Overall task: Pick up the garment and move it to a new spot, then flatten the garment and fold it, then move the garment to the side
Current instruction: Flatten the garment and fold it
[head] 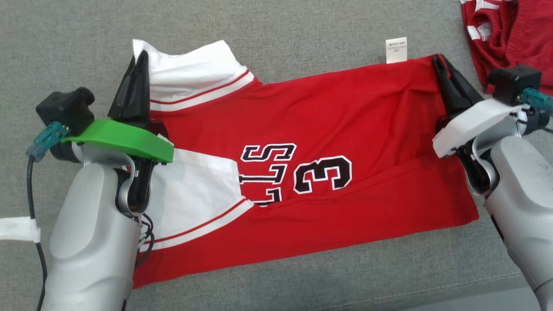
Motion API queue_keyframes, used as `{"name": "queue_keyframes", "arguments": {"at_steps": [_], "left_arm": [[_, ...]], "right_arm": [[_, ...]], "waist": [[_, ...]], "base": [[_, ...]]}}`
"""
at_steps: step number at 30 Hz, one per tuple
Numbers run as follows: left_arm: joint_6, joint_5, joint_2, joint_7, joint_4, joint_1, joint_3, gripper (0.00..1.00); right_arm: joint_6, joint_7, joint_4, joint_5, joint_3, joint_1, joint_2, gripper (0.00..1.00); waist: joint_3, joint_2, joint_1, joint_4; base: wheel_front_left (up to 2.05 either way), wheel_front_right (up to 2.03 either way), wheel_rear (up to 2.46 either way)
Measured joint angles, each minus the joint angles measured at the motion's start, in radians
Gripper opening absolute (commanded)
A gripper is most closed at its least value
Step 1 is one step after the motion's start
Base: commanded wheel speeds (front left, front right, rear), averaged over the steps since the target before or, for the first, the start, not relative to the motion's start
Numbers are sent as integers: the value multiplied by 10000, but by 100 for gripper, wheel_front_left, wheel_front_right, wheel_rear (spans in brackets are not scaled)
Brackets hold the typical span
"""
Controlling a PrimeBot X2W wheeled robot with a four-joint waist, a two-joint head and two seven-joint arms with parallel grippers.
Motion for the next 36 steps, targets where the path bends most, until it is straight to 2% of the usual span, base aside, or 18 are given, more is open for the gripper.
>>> {"name": "queue_keyframes", "arguments": {"at_steps": [6,10,17,26,36], "left_arm": [[-17,8,27,0,-1062,1252,466,0],[-19,107,17,0,-1647,2168,500,0],[-10,109,-6,0,-2497,4058,663,0],[148,36,-10,2,-3093,5952,495,0],[253,-10,-8,2,-3336,6963,144,0]], "right_arm": [[-33,-130,-397,-290,-130,1086,-13,0],[-272,-128,-729,-355,-368,1804,-44,0],[-451,-117,-2219,-562,-1037,3244,0,0],[-453,-117,-2610,-750,-1220,4978,-58,0],[-370,-117,-2719,-1129,-1143,5619,13,0]], "waist": [[-458,0,0,9],[-821,0,0,58],[-1539,0,0,202],[-2303,0,0,311],[-2678,0,-1,105]], "base": [[0,0,0],[0,0,0],[0,0,0],[0,0,0],[0,0,0]]}}
